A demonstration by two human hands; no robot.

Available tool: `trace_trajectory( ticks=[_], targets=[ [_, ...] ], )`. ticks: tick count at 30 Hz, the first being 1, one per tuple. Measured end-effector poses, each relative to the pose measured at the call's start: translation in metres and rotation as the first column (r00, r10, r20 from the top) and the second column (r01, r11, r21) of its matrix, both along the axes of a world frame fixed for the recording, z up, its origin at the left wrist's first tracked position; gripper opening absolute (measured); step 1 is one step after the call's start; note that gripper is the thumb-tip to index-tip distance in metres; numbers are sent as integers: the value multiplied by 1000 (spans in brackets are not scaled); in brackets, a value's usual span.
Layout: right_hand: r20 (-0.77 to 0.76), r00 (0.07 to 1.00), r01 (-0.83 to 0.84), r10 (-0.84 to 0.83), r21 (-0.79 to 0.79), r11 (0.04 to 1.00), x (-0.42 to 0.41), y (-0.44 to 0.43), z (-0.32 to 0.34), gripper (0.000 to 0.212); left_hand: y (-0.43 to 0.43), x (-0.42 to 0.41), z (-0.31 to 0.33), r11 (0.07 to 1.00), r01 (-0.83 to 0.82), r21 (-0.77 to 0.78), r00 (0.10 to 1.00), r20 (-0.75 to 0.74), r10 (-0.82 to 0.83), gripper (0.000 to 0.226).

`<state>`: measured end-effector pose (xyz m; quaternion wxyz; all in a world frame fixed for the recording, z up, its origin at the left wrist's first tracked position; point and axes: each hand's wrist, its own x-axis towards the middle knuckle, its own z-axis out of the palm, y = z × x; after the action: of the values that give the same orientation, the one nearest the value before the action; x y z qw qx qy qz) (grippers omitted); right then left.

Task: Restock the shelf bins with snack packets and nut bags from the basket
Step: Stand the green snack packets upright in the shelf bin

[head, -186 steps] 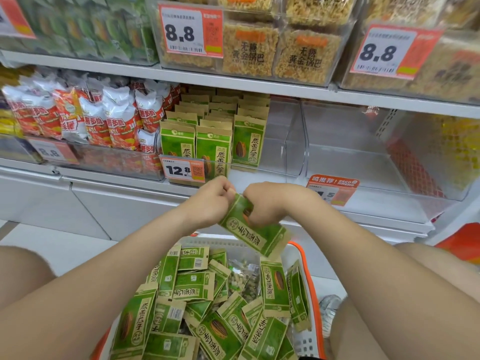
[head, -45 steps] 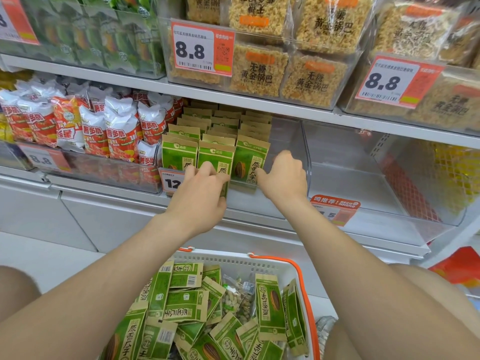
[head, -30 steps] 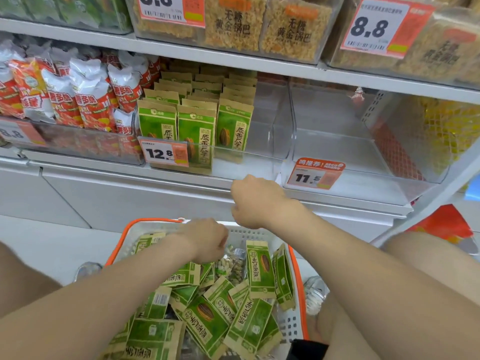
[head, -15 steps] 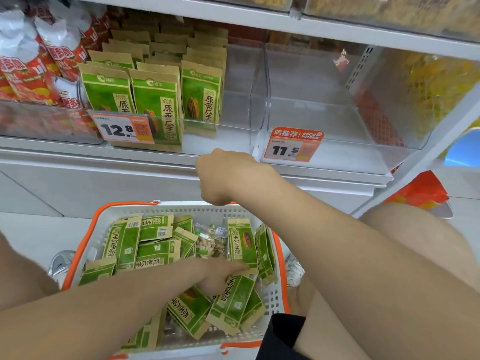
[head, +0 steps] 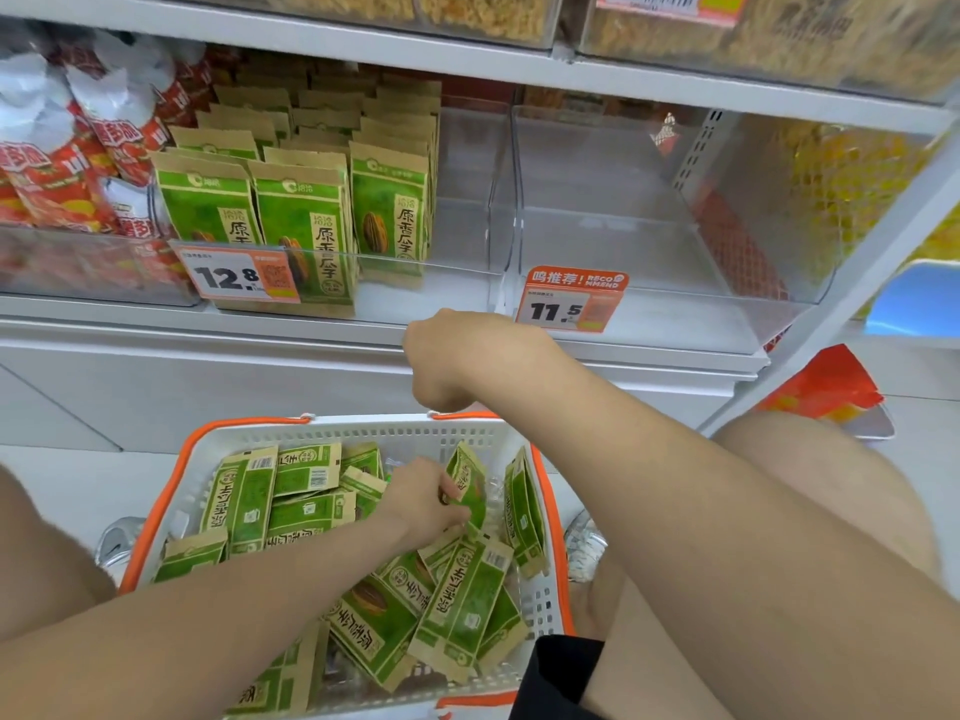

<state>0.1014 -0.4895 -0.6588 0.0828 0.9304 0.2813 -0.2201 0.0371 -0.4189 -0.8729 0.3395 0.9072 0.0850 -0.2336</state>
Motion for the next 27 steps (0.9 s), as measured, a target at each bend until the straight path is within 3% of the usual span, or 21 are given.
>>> trace_trajectory(
  ticks=[1,5,9,12,16,18,21,23,27],
  targets=[
    [-7,1000,-6,6,-3,1000,2,0,-4,9,4,2,-1,1000,-24,18,1000,10,24,15],
    [3,1000,-23,23,-63,998,3,1,-7,19,22,15,13,991,-130,-27,987,91,132,30],
    [-18,999,-51,50,-88,995,4,2,-5,6,44,30,35,972,-220,-86,949,210,233,23],
    [-25,994,-105,103,-87,991,5,6,-7,10,57,37,49,964,-226,-139,925,280,257,18],
    [-42,994,-101,98,-65,993,9,10,-12,26,66,44,82,939,-204,-277,880,368,300,14],
    [-9,996,-87,87,-31,996,12,11,-13,23,68,44,105,897,-215,-387,863,354,359,19],
    [57,998,-35,28,121,992,18,10,-10,13,72,42,142,832,-224,-507,783,414,463,25],
    [35,998,38,-51,304,952,24,9,-5,22,79,43,158,823,-229,-519,682,517,517,32],
    [-148,974,224,-169,617,754,32,9,3,15,88,45,177,719,-324,-615,524,516,678,37]
  ],
)
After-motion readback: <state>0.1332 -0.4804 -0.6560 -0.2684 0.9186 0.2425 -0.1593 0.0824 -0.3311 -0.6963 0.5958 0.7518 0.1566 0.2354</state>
